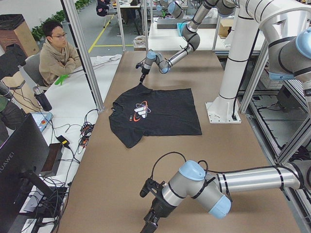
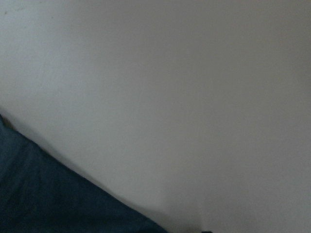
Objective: Fold clothes
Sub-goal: 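Move the right gripper toward the shirt's shoulder nearest it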
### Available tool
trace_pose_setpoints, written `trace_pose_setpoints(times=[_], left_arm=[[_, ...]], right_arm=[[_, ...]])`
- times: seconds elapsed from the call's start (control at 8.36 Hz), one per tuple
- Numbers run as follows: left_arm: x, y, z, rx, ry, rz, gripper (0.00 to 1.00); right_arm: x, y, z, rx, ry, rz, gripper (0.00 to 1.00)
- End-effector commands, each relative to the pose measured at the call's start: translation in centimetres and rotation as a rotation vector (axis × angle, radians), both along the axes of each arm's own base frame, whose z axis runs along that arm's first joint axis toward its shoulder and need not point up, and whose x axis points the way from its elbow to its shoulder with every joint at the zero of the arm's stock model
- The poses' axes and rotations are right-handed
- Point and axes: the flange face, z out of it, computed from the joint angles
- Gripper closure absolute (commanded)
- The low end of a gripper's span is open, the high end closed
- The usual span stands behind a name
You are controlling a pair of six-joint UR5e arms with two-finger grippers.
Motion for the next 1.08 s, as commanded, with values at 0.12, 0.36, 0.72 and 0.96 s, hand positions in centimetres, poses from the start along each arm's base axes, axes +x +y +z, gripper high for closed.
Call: trace_pose_setpoints(times=[0.12, 0.36, 0.72, 0.96], left_arm=[[0.0, 0.1, 0.6, -0.008, -0.004, -0.003, 0.0], [-0.1, 0.0, 0.7, -0.011, -0.007, -0.004, 0.0], [0.0, 0.0, 1.1, -0.017, -0.005, -0.003, 0.0], [0.0, -0.2, 1.2, -0.02, -0.007, -0.003, 0.0]], right_arm=[[-0.3, -0.1, -1.2, 0.013, -0.012, -0.006, 1.0], [0.3, 0.7, -4.8, 0.055, -0.056, -0.003, 1.0], [-2.2, 5.5, -15.1, 0.082, -0.091, -0.057, 1.0], [-4.7, 5.3, -16.8, 0.035, -0.1, -0.035, 1.0]])
